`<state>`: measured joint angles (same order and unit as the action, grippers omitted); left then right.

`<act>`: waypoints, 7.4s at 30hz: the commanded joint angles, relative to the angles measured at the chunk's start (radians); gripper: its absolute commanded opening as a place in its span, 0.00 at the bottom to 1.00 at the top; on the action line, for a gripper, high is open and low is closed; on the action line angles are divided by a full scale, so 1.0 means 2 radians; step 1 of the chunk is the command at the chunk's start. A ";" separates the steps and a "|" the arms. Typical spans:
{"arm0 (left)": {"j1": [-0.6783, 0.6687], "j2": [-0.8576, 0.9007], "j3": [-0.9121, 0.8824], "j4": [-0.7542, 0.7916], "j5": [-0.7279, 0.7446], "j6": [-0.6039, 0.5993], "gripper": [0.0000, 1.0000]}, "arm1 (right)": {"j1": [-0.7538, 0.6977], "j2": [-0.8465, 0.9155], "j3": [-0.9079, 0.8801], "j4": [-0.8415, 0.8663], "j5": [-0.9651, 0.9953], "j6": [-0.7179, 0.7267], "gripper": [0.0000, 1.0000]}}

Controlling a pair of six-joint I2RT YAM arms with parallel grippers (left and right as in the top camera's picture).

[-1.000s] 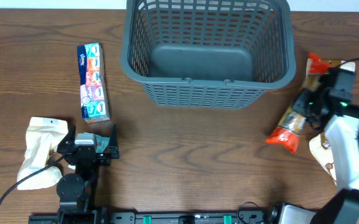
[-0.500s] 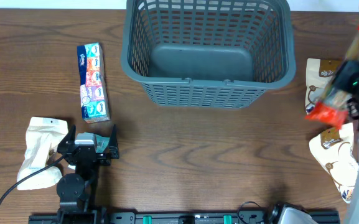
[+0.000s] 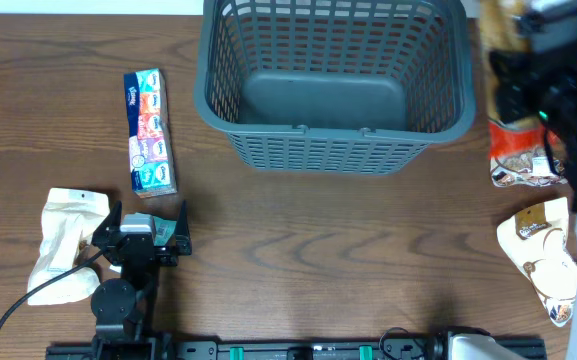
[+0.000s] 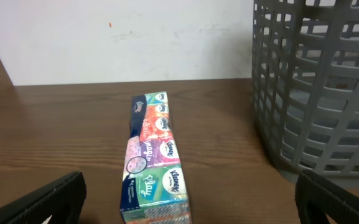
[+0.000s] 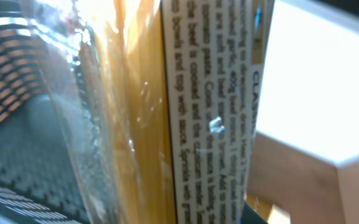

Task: Pack container
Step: 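Lift the spaghetti package and carry it into the grey basket, then open the right gripper and withdraw it from the basket, then move the right gripper to the upper Pantree bag and grasp it, then lift the Pantree bag and carry it into the grey basket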

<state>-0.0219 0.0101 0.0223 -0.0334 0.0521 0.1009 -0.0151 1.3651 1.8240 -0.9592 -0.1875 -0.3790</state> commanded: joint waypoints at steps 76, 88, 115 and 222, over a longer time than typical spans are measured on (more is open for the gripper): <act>-0.002 0.031 -0.009 -0.017 -0.004 -0.020 0.99 | -0.219 0.207 0.368 -0.351 -0.051 0.109 0.99; -0.002 0.031 -0.009 -0.017 -0.004 -0.020 0.99 | -0.257 0.207 0.178 -0.290 0.035 0.109 0.99; -0.002 0.031 -0.009 -0.017 -0.004 -0.020 0.99 | -0.278 0.382 0.002 -0.061 0.069 0.055 0.99; -0.002 0.031 -0.009 -0.017 0.008 -0.035 0.99 | 0.129 0.469 0.275 -0.158 -0.064 -0.306 0.99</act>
<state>-0.0219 0.0704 0.0223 -0.0338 0.0563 0.0475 0.2462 2.3138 2.3699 -1.2743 -0.3035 -1.0531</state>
